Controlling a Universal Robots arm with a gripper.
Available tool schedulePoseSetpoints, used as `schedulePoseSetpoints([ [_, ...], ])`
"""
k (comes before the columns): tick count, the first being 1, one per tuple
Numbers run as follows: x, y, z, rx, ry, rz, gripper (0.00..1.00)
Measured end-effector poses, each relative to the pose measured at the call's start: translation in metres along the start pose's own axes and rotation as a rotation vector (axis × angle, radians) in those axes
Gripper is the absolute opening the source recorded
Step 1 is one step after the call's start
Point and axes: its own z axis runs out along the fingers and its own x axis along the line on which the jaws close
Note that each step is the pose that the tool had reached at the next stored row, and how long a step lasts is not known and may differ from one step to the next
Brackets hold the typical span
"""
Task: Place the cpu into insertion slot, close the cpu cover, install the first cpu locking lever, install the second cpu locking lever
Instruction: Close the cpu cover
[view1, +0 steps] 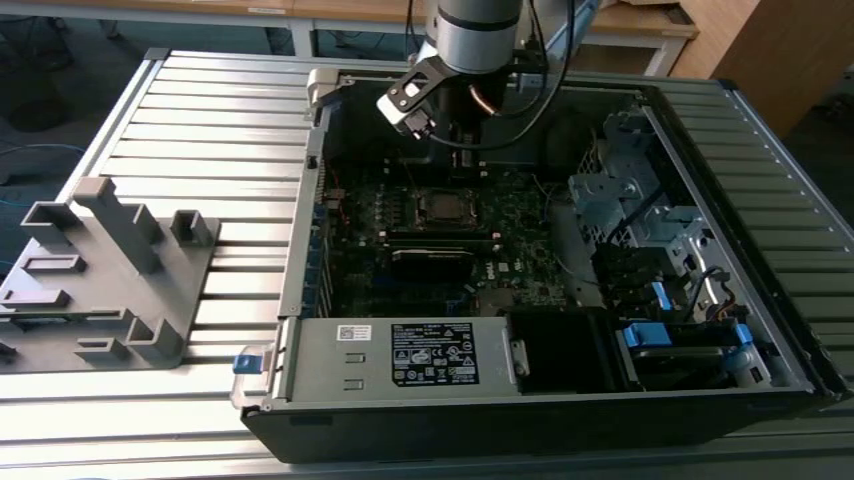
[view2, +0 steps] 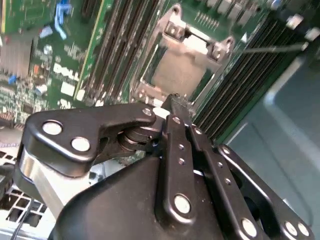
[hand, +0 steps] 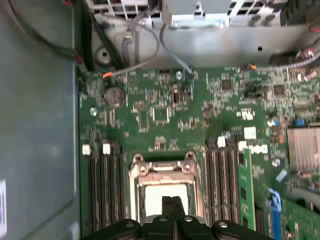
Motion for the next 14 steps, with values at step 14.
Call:
schedulePoseSetpoints([
  [14, -0.0003, -0.005, 0.0001, 0.0001, -0.0001, 0.0, 0.1],
])
